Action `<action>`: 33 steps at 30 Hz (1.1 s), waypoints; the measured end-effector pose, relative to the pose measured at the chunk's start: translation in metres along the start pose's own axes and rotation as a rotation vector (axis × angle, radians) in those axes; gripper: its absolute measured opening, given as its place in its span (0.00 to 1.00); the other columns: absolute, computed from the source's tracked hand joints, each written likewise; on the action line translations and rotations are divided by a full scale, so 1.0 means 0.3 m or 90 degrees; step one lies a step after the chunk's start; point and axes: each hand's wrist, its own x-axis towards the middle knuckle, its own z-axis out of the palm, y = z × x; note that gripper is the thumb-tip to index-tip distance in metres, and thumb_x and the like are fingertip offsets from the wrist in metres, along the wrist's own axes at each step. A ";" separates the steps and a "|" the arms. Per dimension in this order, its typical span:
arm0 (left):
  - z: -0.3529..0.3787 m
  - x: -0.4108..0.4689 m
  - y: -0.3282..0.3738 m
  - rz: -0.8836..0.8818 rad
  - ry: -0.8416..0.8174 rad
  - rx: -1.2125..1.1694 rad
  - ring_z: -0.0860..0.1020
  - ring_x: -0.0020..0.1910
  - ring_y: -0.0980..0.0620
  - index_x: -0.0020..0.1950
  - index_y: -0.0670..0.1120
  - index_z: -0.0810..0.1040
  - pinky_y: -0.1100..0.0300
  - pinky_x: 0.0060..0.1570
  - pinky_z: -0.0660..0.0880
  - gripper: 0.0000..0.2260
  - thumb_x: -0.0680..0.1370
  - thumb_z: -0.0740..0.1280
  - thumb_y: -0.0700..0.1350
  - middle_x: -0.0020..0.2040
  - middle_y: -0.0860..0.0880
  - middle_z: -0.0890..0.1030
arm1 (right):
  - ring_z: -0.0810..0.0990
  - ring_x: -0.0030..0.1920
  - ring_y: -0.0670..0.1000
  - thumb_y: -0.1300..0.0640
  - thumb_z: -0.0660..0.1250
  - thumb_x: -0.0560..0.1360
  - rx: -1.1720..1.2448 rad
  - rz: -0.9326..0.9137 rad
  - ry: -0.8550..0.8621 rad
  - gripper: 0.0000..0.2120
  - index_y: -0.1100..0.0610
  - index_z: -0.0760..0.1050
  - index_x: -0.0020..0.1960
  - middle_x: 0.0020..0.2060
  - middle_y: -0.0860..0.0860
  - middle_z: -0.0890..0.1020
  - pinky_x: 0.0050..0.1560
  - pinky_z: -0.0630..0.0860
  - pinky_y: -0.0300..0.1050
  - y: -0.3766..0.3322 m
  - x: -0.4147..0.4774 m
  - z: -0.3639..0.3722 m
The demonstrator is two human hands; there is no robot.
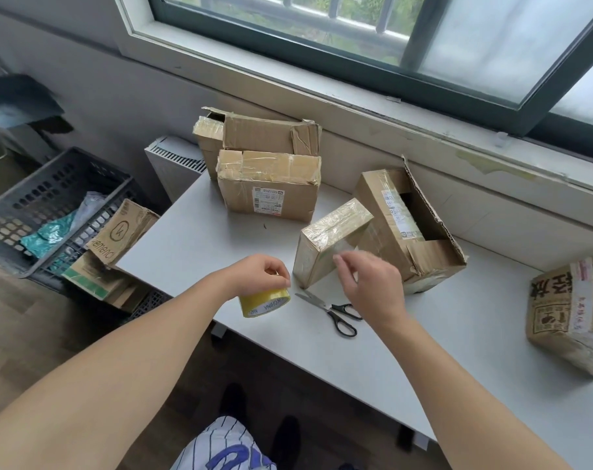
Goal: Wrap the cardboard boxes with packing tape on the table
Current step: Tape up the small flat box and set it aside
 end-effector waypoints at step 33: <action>-0.106 0.012 0.031 0.034 -0.017 0.081 0.80 0.50 0.53 0.48 0.56 0.85 0.60 0.46 0.77 0.05 0.80 0.70 0.51 0.52 0.54 0.83 | 0.62 0.79 0.58 0.38 0.62 0.81 -0.104 -0.097 -0.346 0.30 0.51 0.66 0.79 0.77 0.51 0.68 0.76 0.59 0.62 -0.016 0.248 0.021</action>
